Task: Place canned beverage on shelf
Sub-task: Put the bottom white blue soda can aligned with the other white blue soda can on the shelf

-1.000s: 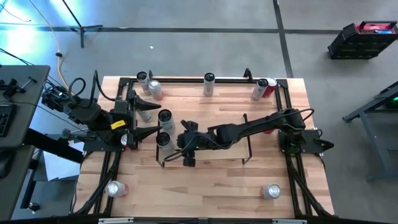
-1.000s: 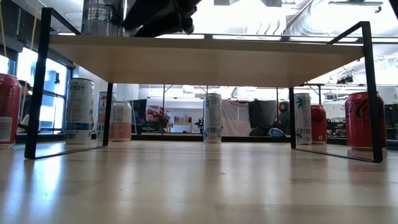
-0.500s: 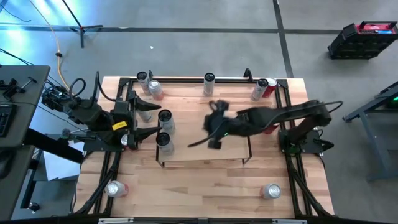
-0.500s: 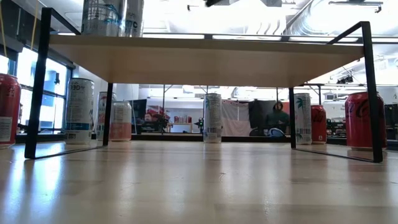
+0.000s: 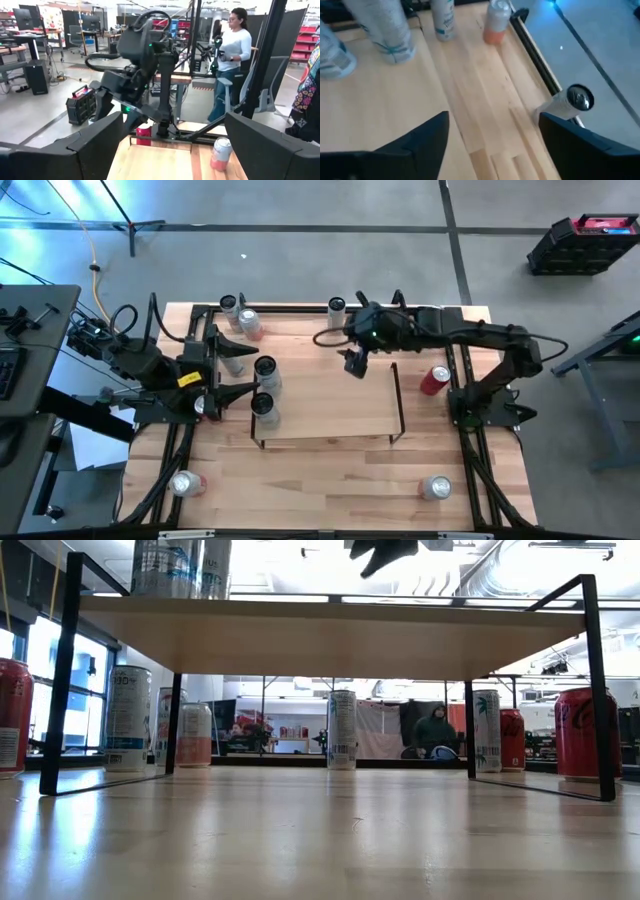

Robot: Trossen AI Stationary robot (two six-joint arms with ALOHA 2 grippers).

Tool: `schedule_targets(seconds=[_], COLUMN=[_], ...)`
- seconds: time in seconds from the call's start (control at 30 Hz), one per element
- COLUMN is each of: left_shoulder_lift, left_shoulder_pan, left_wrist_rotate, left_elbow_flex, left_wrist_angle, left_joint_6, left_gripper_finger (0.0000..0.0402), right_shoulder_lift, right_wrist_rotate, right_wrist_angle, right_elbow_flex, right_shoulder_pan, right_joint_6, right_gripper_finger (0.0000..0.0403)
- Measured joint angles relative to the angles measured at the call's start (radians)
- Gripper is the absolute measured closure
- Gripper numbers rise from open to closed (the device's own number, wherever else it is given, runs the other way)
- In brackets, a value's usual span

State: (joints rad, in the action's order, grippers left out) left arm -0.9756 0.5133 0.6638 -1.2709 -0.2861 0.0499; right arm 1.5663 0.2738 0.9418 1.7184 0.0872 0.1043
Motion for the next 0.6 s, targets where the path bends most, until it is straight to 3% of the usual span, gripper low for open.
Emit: schedule_targets(seconds=[0.13, 0.27, 0.5, 0.6], left_shoulder_lift=[0.000, 0.000, -0.015, -0.041], left_shoulder_pan=[0.000, 0.000, 0.068, 0.148], left_wrist_rotate=[-0.001, -0.019, -0.128, -0.089], left_elbow_flex=[0.000, 0.000, 0.000, 0.000], left_wrist_angle=[-0.019, -0.040, -0.001, 0.027], left_joint_6=[0.000, 0.000, -0.004, -0.030], left_gripper_finger=[0.0060, 0.0060, 0.0060, 0.0060], right_shoulder_lift=[-0.001, -0.001, -0.001, -0.001], right_wrist_rotate=[-0.017, -0.032, 0.104, 0.169], right_wrist_angle=[-0.036, -0.084, -0.092, -0.083], right_elbow_flex=[0.000, 0.000, 0.000, 0.000], right_shoulder_pan=[0.033, -0.015, -0.189, -0.278], right_joint_6=[-0.008, -0.038, -0.044, -0.006], right_gripper_finger=[0.0087, 0.0086, 0.0086, 0.0086])
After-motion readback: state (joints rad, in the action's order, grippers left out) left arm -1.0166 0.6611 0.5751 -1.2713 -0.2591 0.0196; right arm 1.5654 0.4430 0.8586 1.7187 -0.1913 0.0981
